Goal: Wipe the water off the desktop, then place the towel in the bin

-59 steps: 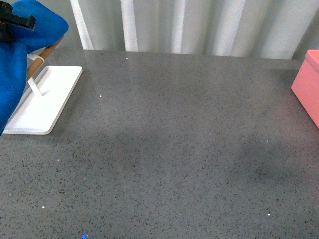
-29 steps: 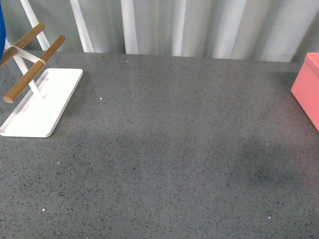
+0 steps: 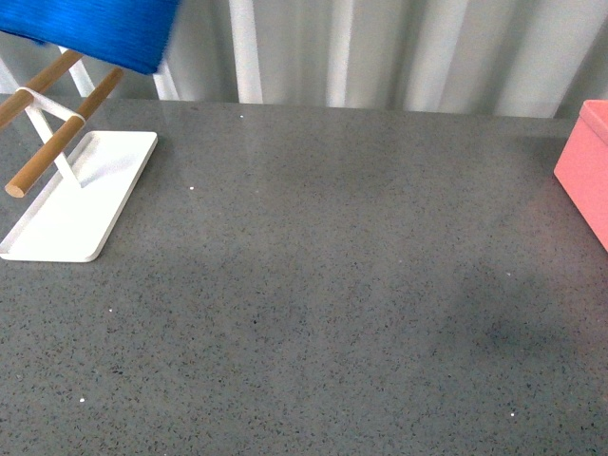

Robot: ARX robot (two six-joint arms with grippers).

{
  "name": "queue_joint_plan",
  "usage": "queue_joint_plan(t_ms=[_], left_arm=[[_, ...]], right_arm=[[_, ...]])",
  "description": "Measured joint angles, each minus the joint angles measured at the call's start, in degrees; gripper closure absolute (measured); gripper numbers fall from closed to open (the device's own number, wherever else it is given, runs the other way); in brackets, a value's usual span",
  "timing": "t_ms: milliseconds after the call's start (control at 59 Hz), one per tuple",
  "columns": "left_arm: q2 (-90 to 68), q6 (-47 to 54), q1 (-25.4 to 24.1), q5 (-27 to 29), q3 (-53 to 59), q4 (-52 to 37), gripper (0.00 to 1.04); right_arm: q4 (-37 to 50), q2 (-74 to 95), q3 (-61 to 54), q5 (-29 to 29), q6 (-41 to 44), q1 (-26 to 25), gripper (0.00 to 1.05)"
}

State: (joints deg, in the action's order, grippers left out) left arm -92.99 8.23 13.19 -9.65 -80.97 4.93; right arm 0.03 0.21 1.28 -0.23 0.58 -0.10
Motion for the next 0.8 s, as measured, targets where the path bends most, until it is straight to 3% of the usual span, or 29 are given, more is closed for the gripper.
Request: queue_joint_plan(t_ms=[68,204,373,797], left_arm=[[0.11,-2.32,2.10,-3.21,2.34,-2.51,0.99],[-0.52,-10.01,5.81,-11.32,11.23,-16.39,0.99],[-6.88,-12.63,7.80,-13.29,19.08,-30.86,0.99],[-6.99,-23.21,6.82,-21.64,24.50,-42.10,0.99]], right_arm=[[0.00,0.00,0.00,0.00,0.00,0.00,0.07],[0.00,0.00,0.00,0.00,0.00,0.00,0.07],[0.00,0.00,0.00,0.00,0.00,0.00,0.07],[0.00,0.00,0.00,0.00,0.00,0.00,0.07]])
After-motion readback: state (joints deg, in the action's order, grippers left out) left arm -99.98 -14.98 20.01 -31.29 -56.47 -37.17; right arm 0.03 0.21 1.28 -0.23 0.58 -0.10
